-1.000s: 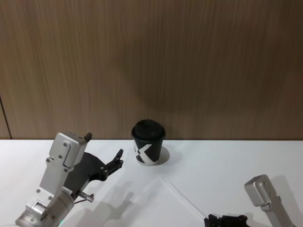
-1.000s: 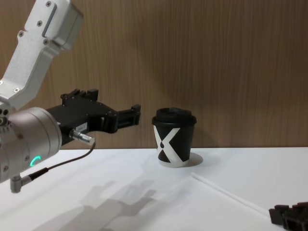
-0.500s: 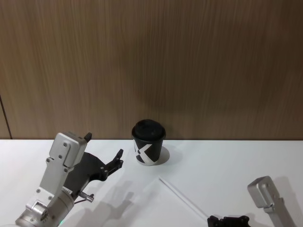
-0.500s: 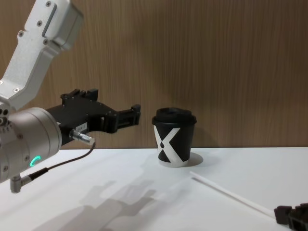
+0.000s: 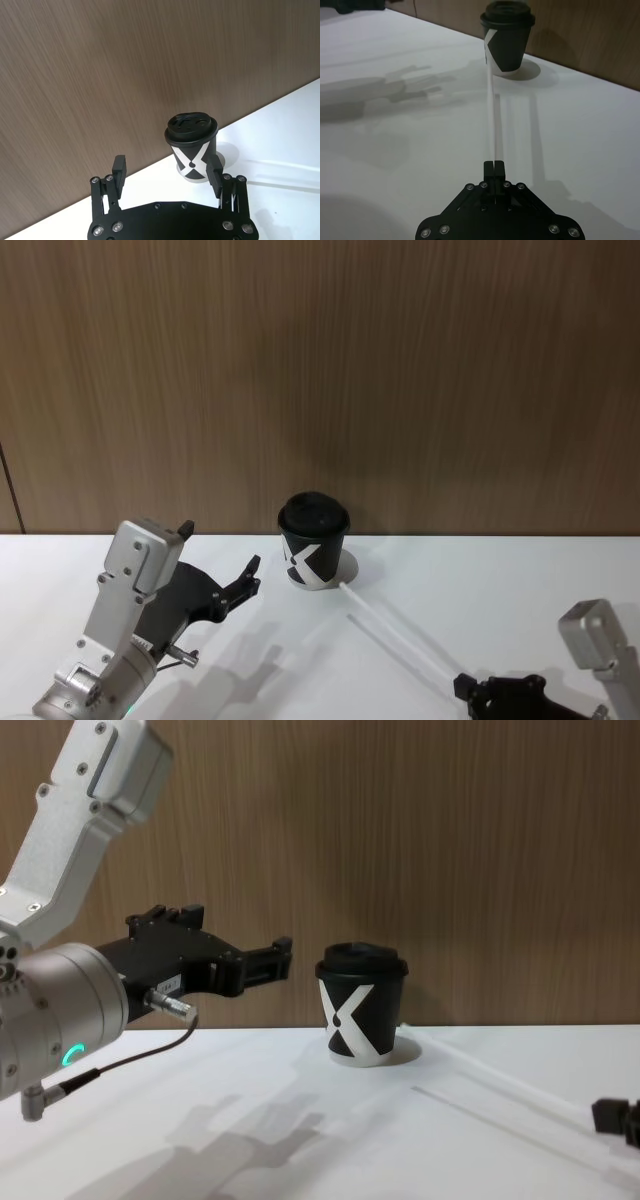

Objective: Pick up the straw with one hand, pass it to the other hand, and insert it into the cup.

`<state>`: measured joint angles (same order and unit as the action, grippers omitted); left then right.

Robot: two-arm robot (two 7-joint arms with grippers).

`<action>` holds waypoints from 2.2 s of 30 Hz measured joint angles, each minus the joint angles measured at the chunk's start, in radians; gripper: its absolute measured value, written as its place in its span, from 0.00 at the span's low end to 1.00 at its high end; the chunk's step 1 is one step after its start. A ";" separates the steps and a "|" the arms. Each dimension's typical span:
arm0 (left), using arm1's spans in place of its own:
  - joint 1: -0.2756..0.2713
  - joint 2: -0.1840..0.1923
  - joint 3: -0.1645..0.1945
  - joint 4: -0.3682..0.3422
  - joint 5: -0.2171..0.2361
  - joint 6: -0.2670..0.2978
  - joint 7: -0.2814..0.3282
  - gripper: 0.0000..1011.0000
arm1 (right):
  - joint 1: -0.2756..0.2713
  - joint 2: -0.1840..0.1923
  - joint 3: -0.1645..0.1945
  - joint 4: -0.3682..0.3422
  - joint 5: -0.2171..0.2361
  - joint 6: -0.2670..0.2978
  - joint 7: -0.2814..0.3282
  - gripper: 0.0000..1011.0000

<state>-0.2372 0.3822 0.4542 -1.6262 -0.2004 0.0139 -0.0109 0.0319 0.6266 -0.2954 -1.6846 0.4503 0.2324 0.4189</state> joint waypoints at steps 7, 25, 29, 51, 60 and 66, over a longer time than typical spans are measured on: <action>0.000 0.000 0.000 0.000 0.000 0.000 0.000 0.99 | -0.010 0.022 0.026 -0.025 0.022 -0.065 0.032 0.01; 0.000 0.000 0.000 0.000 0.000 0.000 0.000 0.99 | 0.015 0.050 0.067 -0.038 0.119 -0.269 0.197 0.01; 0.000 0.000 0.000 0.000 0.000 0.000 0.000 0.99 | 0.034 0.050 0.066 -0.034 0.137 -0.296 0.231 0.01; 0.000 0.000 0.000 0.000 0.000 0.000 0.000 0.99 | 0.147 0.017 0.004 -0.002 0.179 -0.344 0.329 0.01; 0.003 0.007 -0.007 -0.010 -0.008 0.000 -0.015 0.99 | 0.165 0.011 -0.007 0.002 0.184 -0.347 0.338 0.01; 0.012 0.028 -0.028 -0.042 -0.050 0.000 -0.064 0.99 | 0.172 0.009 -0.012 0.004 0.185 -0.347 0.342 0.01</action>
<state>-0.2254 0.4100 0.4264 -1.6680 -0.2502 0.0139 -0.0751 0.2037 0.6352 -0.3070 -1.6806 0.6356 -0.1148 0.7606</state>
